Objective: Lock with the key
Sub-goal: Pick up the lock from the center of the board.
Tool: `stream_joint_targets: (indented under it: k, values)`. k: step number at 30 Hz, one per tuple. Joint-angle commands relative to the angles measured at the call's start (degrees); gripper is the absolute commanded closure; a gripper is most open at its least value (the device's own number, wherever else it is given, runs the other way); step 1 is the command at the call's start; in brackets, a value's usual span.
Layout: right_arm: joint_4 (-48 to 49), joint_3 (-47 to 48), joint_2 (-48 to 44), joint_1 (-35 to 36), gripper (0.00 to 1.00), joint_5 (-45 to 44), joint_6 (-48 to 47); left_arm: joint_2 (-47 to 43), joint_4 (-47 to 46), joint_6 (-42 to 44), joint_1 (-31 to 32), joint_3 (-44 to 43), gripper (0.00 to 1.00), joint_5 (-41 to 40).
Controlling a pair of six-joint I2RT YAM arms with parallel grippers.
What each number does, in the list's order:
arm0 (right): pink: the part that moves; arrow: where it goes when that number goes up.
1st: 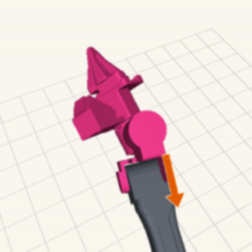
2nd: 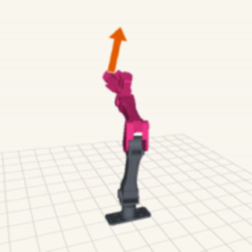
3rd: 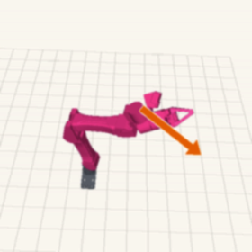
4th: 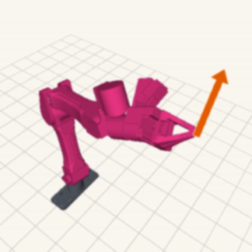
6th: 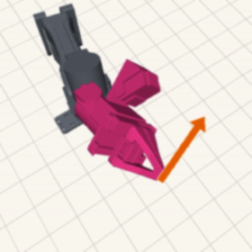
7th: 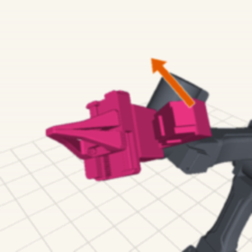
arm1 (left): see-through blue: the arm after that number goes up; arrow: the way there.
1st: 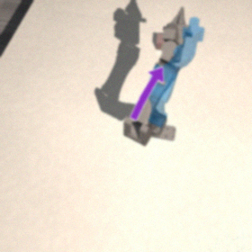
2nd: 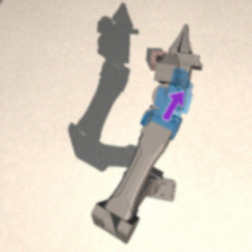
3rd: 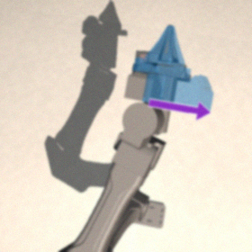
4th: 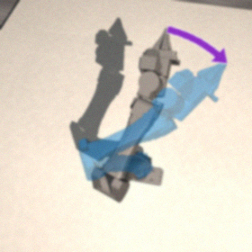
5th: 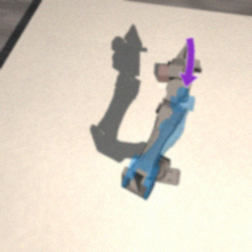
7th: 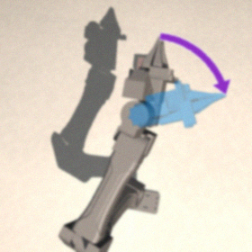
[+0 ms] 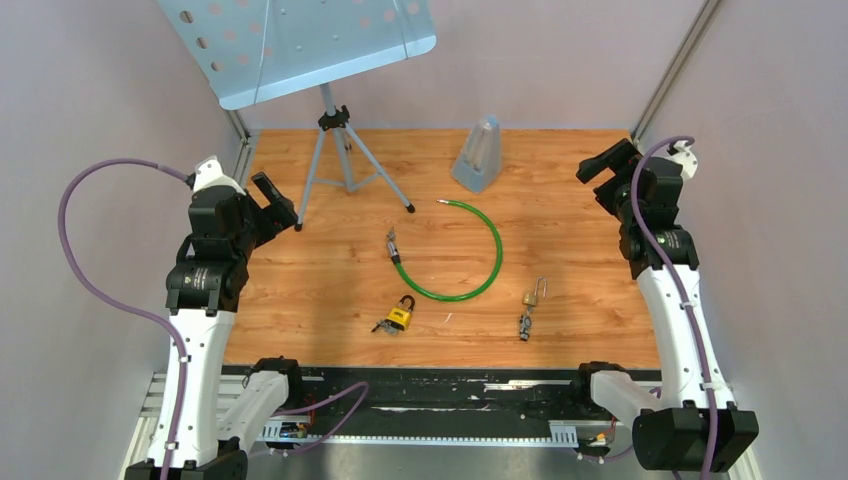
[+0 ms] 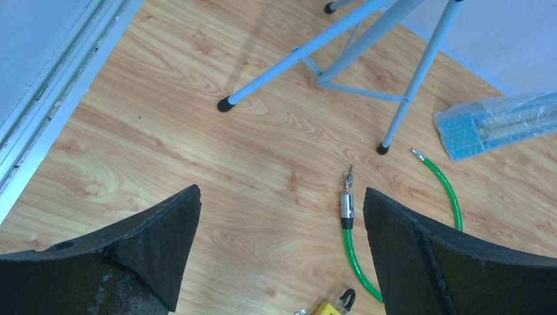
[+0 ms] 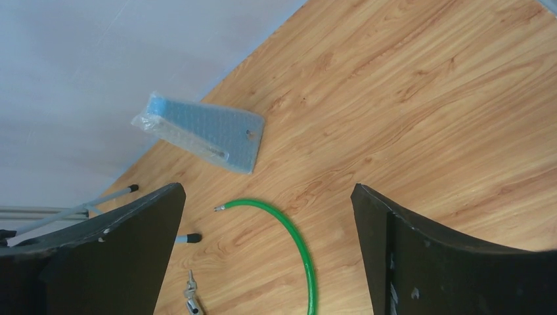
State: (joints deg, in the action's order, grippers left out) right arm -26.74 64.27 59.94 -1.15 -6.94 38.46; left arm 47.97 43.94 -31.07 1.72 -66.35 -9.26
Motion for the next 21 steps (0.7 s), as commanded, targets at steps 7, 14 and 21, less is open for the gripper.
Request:
stream_joint_targets:
  k: [7,14,21]
  values:
    - [0.34,-3.36,0.41,0.52,0.07,15.37,0.79,-0.71,-3.18,3.36,-0.31,2.13,0.0,9.24]
    - [-3.0,-7.45,1.72,14.84,0.18,12.07,5.96,1.95,-5.3,2.61,0.56,8.05,0.0,31.62]
    - [-6.09,-13.73,5.95,37.31,0.21,-0.39,15.29,-0.91,-6.24,-1.51,15.47,19.24,0.01,23.2]
